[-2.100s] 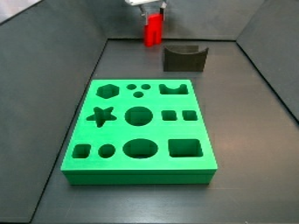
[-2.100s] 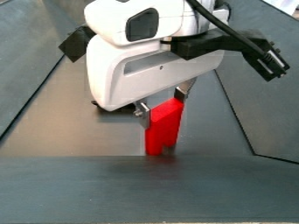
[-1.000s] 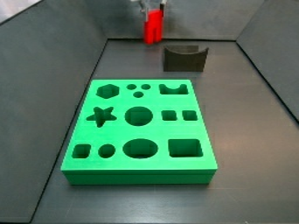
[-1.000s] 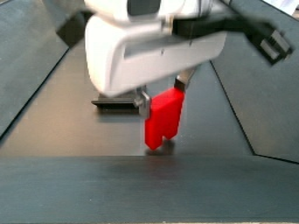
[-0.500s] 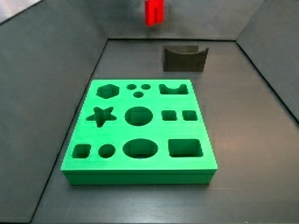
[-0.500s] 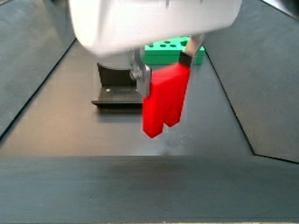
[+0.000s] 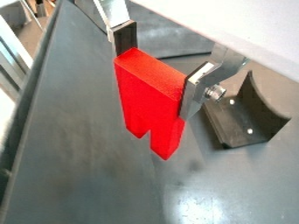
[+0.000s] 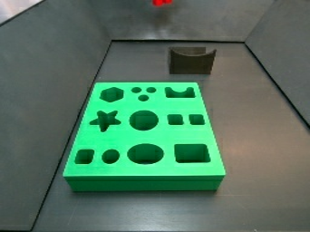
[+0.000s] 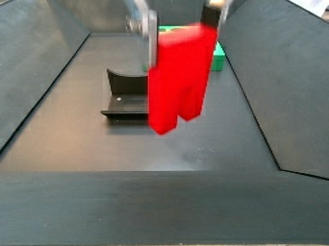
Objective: Pick up the double-square object. Move up. Move to above the board. Insert the double-square object.
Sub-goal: Move to above the board.
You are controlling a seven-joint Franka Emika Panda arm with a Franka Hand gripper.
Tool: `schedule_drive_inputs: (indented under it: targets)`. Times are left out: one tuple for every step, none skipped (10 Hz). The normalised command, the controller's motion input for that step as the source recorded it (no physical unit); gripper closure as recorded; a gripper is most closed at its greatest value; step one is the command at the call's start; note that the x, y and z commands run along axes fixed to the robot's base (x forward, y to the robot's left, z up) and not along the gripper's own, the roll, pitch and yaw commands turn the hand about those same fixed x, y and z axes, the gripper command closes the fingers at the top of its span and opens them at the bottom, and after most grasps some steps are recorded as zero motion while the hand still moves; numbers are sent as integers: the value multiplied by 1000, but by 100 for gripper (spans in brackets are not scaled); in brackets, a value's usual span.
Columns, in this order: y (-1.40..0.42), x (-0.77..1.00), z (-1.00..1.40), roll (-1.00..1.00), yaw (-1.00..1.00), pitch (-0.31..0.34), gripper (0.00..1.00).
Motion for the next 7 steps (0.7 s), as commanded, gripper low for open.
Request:
schedule_drive_inputs:
  targets:
    - [112,30,688,-77,-24,60,100]
    - [74,22,511,-77,-24,61,100]
    - [58,18,394,-75,-25,63,100]
    - [-1000,-95,99,-40,-1000,156,100]
    - [-1000,-94,82,-33,-1000,149,100]
    - [-1000,-101,88,-10,-1000,137,100]
    - [-1000,-106,87,-13,-1000,135,100]
